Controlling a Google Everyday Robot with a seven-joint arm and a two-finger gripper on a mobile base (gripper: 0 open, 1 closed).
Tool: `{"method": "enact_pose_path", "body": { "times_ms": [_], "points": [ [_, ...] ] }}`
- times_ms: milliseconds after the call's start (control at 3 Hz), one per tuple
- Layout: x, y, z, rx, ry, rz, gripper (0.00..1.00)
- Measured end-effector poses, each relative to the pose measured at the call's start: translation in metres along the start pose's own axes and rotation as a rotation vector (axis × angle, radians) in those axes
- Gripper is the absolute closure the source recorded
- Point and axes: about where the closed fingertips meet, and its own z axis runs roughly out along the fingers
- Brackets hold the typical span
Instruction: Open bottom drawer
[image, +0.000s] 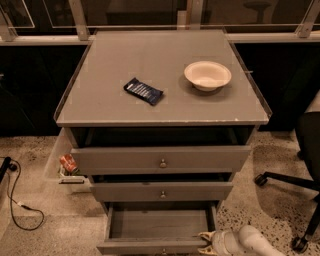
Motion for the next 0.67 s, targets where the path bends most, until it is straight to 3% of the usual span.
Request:
{"method": "enact_pose_path", "body": {
  "times_ms": [667],
  "points": [
    [0.0,0.0,0.0001,0.0,0.0,0.0,0.11]
  ]
}}
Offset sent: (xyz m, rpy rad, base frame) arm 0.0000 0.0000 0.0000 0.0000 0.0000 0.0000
